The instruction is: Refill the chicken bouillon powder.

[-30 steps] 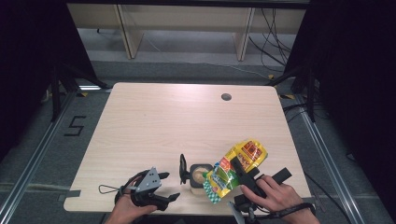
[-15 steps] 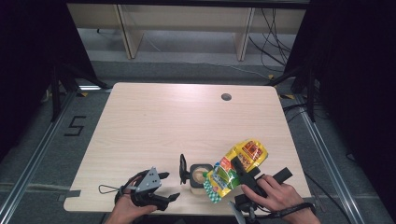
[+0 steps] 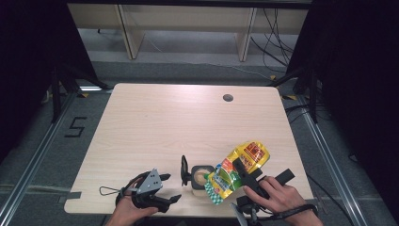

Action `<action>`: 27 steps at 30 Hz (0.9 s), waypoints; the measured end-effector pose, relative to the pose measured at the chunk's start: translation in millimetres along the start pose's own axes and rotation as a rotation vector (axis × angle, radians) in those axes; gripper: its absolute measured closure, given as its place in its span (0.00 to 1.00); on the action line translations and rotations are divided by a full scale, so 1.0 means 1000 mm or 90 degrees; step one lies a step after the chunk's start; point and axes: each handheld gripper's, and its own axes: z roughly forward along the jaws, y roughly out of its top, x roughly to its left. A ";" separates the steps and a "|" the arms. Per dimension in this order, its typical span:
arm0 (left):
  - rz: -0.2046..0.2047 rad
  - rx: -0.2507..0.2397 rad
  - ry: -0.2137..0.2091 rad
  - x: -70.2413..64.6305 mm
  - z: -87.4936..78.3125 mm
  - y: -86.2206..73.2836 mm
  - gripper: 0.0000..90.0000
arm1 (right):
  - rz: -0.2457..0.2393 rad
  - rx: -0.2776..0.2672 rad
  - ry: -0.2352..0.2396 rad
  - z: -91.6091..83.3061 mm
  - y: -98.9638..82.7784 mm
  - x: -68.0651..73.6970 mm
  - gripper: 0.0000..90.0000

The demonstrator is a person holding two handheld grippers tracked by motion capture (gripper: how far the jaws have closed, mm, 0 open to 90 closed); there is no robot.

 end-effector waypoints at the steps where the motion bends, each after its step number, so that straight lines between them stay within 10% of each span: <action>1: 0.000 0.000 0.000 0.000 0.000 0.000 0.24 | -0.002 -0.001 0.002 0.000 0.000 0.000 0.55; 27: 0.004 0.003 0.005 0.000 0.000 0.000 0.24 | 0.013 -0.015 0.003 0.002 -0.003 0.001 0.55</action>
